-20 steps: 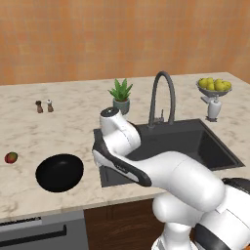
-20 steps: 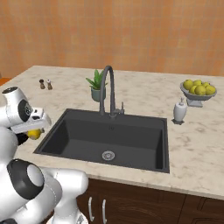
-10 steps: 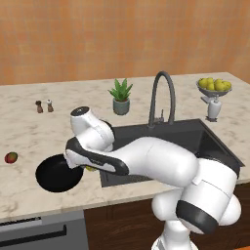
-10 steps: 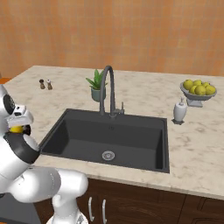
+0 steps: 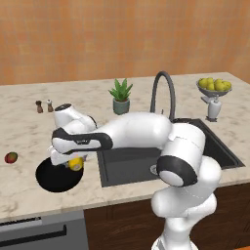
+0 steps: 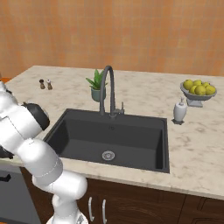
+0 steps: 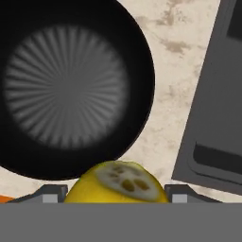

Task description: Pick the lemon from the sink and place it in the bowl. Then pick the bowl and place it in the microwave. Then close the microwave door and press the start button.

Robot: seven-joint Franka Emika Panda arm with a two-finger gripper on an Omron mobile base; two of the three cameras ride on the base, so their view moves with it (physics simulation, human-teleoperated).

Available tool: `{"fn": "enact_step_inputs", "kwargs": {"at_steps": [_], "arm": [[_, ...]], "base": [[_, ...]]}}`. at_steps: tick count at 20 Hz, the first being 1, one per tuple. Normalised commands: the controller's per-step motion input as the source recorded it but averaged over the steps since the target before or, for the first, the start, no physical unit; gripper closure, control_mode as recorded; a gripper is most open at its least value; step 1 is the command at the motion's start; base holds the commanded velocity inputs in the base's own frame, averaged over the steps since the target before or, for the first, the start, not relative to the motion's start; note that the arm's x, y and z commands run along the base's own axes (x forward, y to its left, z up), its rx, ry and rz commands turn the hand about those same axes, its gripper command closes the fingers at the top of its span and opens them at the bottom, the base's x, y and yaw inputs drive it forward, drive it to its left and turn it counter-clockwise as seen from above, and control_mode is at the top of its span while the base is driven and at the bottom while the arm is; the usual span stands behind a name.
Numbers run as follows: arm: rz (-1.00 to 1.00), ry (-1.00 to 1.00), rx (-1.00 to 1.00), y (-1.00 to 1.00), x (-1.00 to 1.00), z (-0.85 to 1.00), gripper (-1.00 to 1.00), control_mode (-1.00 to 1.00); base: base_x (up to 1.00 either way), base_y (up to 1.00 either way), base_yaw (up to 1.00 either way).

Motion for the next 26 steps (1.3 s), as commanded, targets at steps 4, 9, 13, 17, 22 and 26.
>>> {"fn": "enact_step_inputs", "kwargs": {"at_steps": [4, 9, 13, 17, 22, 26], "arm": [[-0.11, 0.14, -0.03, 0.52, 0.32, -0.31, 1.0, -1.0], [-0.15, 0.14, -0.08, 0.32, 0.31, -0.4, 1.0, -1.0], [-0.16, 0.1, -0.08, 0.23, 0.17, -0.36, 1.0, -1.0], [-0.15, 0.07, -0.07, 0.24, 0.12, -0.31, 1.0, -1.0], [-0.09, -0.04, 0.0, 0.0, 0.05, -0.47, 1.0, -1.0], [-0.04, -0.2, 0.02, 0.0, 0.0, -0.45, -1.0, -1.0]], "base": [[0.0, 0.0, 0.0], [0.0, 0.0, 0.0], [0.0, 0.0, 0.0], [0.0, 0.0, 0.0], [0.0, 0.0, 0.0], [0.0, 0.0, 0.0]]}}
